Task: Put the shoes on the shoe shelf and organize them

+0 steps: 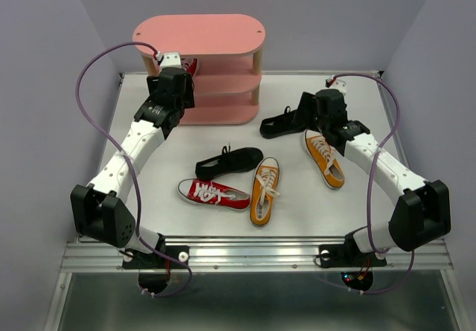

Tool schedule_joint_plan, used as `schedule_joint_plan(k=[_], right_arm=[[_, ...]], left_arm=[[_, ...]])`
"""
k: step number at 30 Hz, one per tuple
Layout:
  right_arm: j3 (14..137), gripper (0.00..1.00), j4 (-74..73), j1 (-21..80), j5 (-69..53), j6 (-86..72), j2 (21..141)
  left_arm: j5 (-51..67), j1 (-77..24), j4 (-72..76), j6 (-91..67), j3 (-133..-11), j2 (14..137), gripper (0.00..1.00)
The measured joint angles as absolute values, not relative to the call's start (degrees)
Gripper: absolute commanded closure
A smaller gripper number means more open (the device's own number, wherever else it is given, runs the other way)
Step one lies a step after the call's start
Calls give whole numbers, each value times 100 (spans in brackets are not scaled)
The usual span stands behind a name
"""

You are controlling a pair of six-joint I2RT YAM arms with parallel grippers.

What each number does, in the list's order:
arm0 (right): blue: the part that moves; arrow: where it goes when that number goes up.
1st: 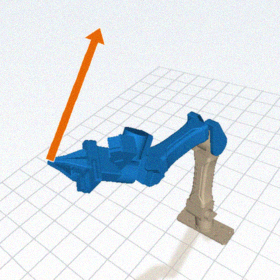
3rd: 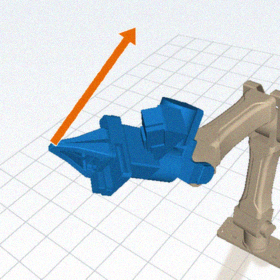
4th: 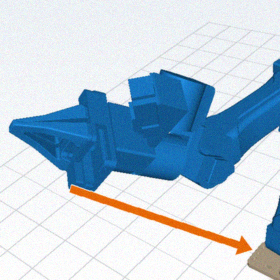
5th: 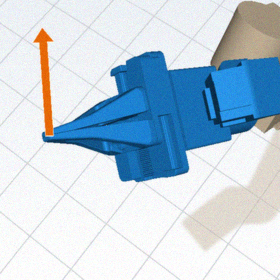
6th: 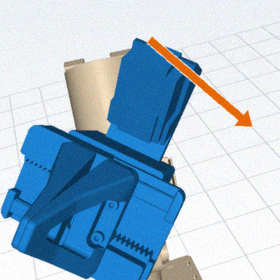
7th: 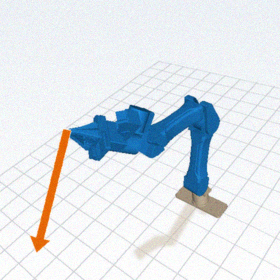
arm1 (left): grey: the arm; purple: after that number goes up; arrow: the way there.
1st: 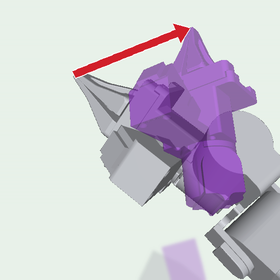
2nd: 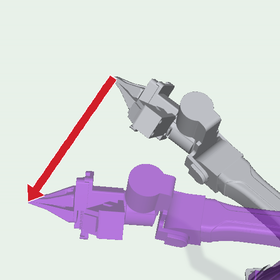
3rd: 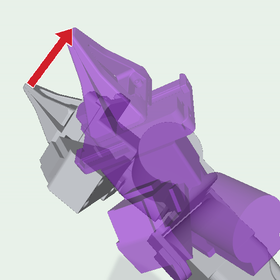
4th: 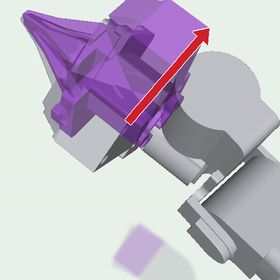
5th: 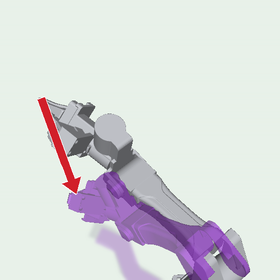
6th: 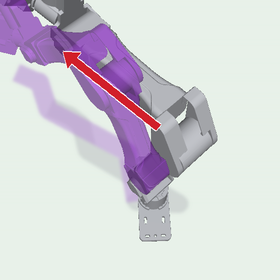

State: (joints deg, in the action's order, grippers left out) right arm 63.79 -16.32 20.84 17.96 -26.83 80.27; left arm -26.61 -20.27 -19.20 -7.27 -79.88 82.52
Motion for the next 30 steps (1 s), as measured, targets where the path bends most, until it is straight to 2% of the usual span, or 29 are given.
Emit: schedule_joint_plan(k=[2, 5, 9, 13, 14, 17, 18, 19, 30], right_arm=[[6379, 0, -1632, 2084, 1796, -2683, 8027], [6379, 0, -1629, 2084, 1796, -2683, 8027], [6379, 0, -1632, 2084, 1796, -2685, 8027], [6379, 0, -1632, 2084, 1796, -2700, 8027], [6379, 0, -1632, 2084, 1796, -2703, 8027], [6379, 0, -1632, 2084, 1796, -2705, 8027], [6379, 0, -1632, 2084, 1796, -2709, 8027], [6379, 0, -1632, 2084, 1796, -2724, 8027], [6379, 0, -1638, 2084, 1793, -2742, 8027]], left_arm=[[-2587, -1973, -1756, -762, -7811, 8254, 25], [-2506, -1935, -1647, -784, -7673, 8256, 33], [-2418, -1911, -1433, -799, -7649, 8265, 39], [-2386, -1900, -1295, -799, -7649, 8281, 41], [-2379, -1900, -1271, -801, -7649, 8287, 50], [-2359, -1896, -1219, -797, -7649, 8311, 67], [-2362, -1896, -1216, -803, -7649, 8322, 85], [-2355, -1894, -1201, -786, -7649, 8342, 99], [-2362, -1907, -1201, -784, -7815, 8506, 100]])
